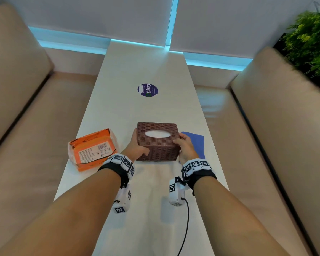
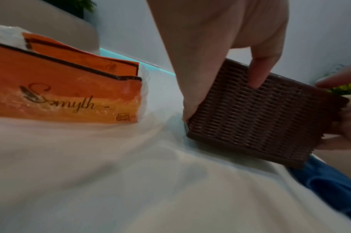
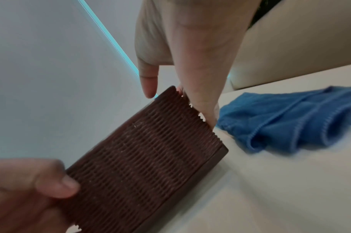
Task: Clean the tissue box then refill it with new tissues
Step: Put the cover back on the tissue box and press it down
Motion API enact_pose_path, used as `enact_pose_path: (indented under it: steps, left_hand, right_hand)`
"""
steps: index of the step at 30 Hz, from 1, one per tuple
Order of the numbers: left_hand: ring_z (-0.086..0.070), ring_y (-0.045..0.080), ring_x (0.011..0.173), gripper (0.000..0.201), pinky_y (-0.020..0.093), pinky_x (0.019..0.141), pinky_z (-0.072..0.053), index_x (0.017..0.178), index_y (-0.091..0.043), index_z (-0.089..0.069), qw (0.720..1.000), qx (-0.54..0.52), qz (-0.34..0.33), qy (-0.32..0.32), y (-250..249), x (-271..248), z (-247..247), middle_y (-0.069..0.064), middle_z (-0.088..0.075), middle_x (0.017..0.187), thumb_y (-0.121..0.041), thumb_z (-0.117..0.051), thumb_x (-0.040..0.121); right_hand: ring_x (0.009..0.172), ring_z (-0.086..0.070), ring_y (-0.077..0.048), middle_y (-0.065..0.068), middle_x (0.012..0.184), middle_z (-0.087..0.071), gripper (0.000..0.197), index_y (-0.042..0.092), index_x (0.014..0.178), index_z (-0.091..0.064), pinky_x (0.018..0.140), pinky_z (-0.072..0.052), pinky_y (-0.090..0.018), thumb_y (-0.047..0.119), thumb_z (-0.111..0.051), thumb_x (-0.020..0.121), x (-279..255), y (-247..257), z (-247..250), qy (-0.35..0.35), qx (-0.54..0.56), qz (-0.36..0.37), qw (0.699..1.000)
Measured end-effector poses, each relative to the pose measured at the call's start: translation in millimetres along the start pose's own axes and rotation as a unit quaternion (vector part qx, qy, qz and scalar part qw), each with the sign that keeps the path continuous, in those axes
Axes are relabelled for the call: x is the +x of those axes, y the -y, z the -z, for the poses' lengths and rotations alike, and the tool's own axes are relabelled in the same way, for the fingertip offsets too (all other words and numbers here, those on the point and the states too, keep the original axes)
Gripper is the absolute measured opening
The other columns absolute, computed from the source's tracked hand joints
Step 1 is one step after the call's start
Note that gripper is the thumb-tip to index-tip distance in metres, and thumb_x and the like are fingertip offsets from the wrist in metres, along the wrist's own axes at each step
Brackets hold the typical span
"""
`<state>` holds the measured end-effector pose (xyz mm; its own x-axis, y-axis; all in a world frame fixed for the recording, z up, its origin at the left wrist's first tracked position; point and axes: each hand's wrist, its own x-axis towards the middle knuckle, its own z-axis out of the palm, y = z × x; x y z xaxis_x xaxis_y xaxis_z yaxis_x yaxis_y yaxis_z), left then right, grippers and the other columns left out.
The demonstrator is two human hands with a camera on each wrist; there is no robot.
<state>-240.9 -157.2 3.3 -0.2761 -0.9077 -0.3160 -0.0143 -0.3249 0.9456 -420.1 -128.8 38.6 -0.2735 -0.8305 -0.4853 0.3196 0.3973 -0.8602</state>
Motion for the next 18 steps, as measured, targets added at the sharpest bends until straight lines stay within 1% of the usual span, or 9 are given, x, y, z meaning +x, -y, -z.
enact_pose_path:
  steps: [2,5,6,8,10,12,14,16,18]
  left_hand:
    - [-0.053,0.021,0.106,0.109,0.031,0.082,-0.049,0.144,-0.013,-0.018,0.999,0.042,-0.025,0.011,4,-4,0,-0.001,-0.051,0.112,0.007,-0.061,0.045]
    - [-0.049,0.002,0.110,0.118,0.013,0.089,-0.046,0.144,-0.008,-0.013,0.994,0.082,-0.065,0.011,13,-7,4,-0.008,-0.045,0.118,-0.005,-0.075,0.044]
    - [-0.048,0.004,0.114,0.120,0.014,0.095,-0.043,0.144,-0.007,-0.013,0.993,0.093,-0.077,0.006,16,-8,4,-0.006,-0.044,0.123,-0.014,-0.077,0.043]
    - [-0.042,0.015,0.124,0.119,0.026,0.105,-0.037,0.144,-0.005,-0.013,0.989,0.112,-0.093,0.003,18,-9,4,0.002,-0.040,0.132,-0.025,-0.077,0.045]
    - [-0.038,0.017,0.127,0.115,0.033,0.108,-0.034,0.144,-0.003,-0.013,0.987,0.128,-0.100,0.000,18,-10,4,0.003,-0.037,0.133,-0.017,-0.078,0.050]
    - [-0.037,0.016,0.127,0.112,0.031,0.107,-0.033,0.144,-0.002,-0.013,0.984,0.139,-0.108,-0.008,17,-11,4,0.002,-0.037,0.132,-0.012,-0.077,0.052]
    - [-0.037,0.015,0.126,0.113,0.028,0.105,-0.033,0.144,-0.002,-0.014,0.983,0.149,-0.108,-0.013,18,-11,4,0.001,-0.038,0.132,-0.014,-0.078,0.051]
    - [-0.039,0.015,0.125,0.109,0.033,0.107,-0.035,0.144,-0.003,-0.016,0.982,0.157,-0.098,-0.020,19,-10,5,0.001,-0.039,0.130,-0.004,-0.081,0.056]
    - [-0.043,0.018,0.122,0.103,0.040,0.109,-0.038,0.144,-0.005,-0.019,0.984,0.158,-0.078,-0.029,18,-10,6,0.002,-0.042,0.128,0.009,-0.079,0.062]
  right_hand:
    - [0.078,-0.054,-0.010,-0.002,0.098,-0.058,0.036,0.012,0.116,-0.041,0.061,-0.040,-0.024,-0.011,-0.044,0.088,-1,-9,1,-0.014,-0.010,0.002,1.000]
    - [0.080,-0.055,-0.010,-0.008,0.113,-0.055,0.040,0.012,0.115,-0.041,0.063,-0.042,-0.023,-0.015,-0.045,0.086,0,-19,1,-0.022,-0.016,0.012,1.000]
    - [0.081,-0.055,-0.010,-0.009,0.115,-0.054,0.040,0.012,0.115,-0.040,0.064,-0.044,-0.023,-0.015,-0.045,0.085,1,-21,0,-0.024,-0.017,0.017,0.999]
    - [0.084,-0.056,-0.013,-0.009,0.114,-0.054,0.040,0.011,0.115,-0.041,0.067,-0.046,-0.023,-0.015,-0.045,0.085,1,-23,-2,-0.030,-0.022,0.030,0.999]
    - [0.093,-0.056,-0.019,-0.009,0.113,-0.055,0.039,0.009,0.117,-0.041,0.071,-0.047,-0.022,-0.013,-0.046,0.085,1,-23,-4,-0.038,-0.042,0.042,0.998]
    - [0.099,-0.054,-0.022,-0.011,0.114,-0.056,0.038,0.008,0.118,-0.041,0.074,-0.048,-0.023,-0.011,-0.047,0.086,1,-24,-5,-0.043,-0.066,0.051,0.996]
    - [0.099,-0.055,-0.021,-0.014,0.121,-0.057,0.034,0.011,0.112,-0.039,0.081,-0.049,-0.029,-0.008,-0.049,0.086,1,-23,-6,-0.047,-0.090,0.052,0.993]
    - [0.097,-0.055,-0.020,-0.015,0.127,-0.057,0.034,0.013,0.112,-0.040,0.086,-0.048,-0.032,-0.004,-0.052,0.085,0,-17,-6,-0.056,-0.134,0.049,0.988]
    - [0.099,-0.055,-0.021,-0.012,0.128,-0.054,0.040,0.011,0.123,-0.042,0.085,-0.047,-0.033,0.002,-0.054,0.085,-2,-10,-9,-0.069,-0.197,0.062,0.976]
